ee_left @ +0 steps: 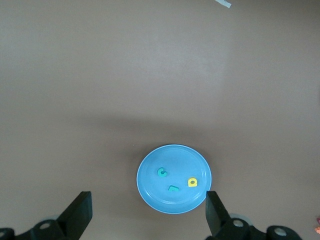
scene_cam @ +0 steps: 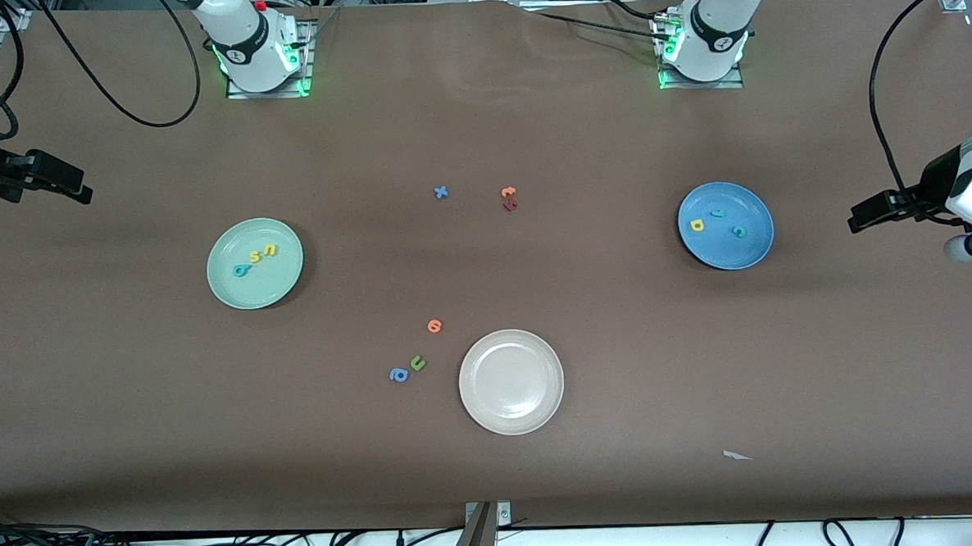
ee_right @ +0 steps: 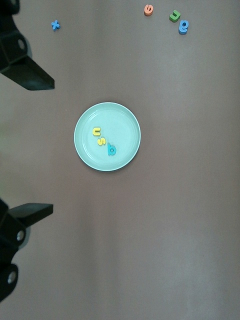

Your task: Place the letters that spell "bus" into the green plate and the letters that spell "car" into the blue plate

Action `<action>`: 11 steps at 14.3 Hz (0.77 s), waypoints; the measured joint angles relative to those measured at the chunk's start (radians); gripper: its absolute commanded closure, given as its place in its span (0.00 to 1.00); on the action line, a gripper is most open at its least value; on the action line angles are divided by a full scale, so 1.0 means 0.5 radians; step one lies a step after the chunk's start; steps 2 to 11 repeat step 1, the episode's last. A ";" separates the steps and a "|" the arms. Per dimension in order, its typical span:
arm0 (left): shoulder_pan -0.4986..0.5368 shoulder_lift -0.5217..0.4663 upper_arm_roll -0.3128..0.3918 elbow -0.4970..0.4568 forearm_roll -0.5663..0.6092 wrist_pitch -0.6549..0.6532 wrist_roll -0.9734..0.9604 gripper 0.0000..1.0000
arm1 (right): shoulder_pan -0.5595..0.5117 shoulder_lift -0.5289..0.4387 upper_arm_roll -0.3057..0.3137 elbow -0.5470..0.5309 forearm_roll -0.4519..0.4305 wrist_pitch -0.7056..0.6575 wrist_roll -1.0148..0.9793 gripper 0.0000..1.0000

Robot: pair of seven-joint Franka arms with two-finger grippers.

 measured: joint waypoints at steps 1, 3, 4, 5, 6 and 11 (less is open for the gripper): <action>-0.002 0.000 -0.001 0.001 -0.003 0.001 0.000 0.00 | 0.000 0.000 0.000 0.000 0.000 0.000 0.000 0.00; -0.002 0.000 -0.001 0.001 -0.003 0.001 0.000 0.00 | 0.000 0.000 0.000 0.000 0.000 0.000 0.000 0.00; -0.002 0.000 -0.001 0.001 -0.003 0.001 0.000 0.00 | 0.000 0.000 0.000 0.000 0.000 0.000 0.000 0.00; -0.002 0.000 -0.001 0.001 -0.003 0.001 0.000 0.00 | 0.000 0.000 0.000 0.000 0.000 0.000 0.000 0.00; -0.002 0.000 -0.001 0.001 -0.003 0.001 0.000 0.00 | 0.000 0.000 0.000 0.000 0.000 0.000 0.000 0.00; -0.002 0.000 -0.001 0.001 -0.003 0.001 0.000 0.00 | 0.000 0.000 0.000 0.000 0.000 0.000 0.000 0.00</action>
